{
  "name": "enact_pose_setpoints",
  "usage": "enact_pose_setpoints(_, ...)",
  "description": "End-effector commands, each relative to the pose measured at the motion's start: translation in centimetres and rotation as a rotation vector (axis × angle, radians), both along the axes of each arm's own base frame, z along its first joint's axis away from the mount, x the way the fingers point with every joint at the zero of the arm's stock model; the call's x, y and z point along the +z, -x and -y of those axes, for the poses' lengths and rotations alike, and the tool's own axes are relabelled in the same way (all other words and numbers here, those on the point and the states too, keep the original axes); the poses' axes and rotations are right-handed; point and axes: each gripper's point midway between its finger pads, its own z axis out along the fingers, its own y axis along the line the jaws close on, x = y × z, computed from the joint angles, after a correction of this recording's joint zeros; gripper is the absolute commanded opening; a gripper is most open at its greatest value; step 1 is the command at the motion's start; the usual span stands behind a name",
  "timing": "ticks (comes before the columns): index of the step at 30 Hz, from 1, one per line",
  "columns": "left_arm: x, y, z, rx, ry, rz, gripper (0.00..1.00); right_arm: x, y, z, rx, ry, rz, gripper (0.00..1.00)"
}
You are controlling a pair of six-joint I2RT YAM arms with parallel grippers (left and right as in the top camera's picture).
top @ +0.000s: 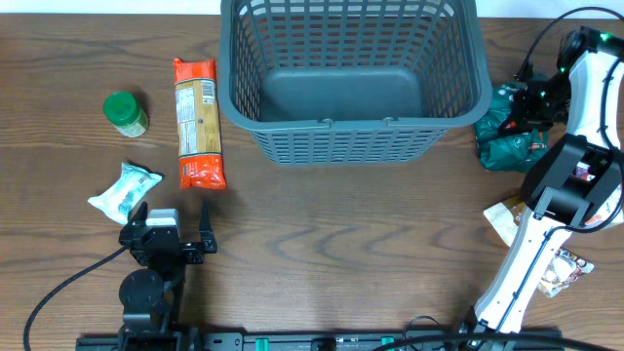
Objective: Pack container
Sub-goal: 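Grasp the green Nescafe bag with the right gripper and lift, then carry the Nescafe bag over the basket and release it inside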
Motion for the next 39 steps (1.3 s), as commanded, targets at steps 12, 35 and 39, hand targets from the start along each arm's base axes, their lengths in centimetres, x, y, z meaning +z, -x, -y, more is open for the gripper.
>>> enact_pose_setpoints(12,-1.3,0.0,0.0,-0.003,-0.006,-0.028,0.99,10.9,-1.4,0.6,-0.178,0.105,0.26,0.01)
enact_pose_setpoints(35,-1.3,0.0,0.0,-0.003,-0.006,-0.028,0.98,43.8,8.9,-18.2,0.185,0.181,1.154,0.01)
enact_pose_setpoints(39,-1.3,0.0,0.0,-0.003,-0.006,-0.028,0.99,42.1,6.7,-22.1,0.271,0.201,1.12,0.01)
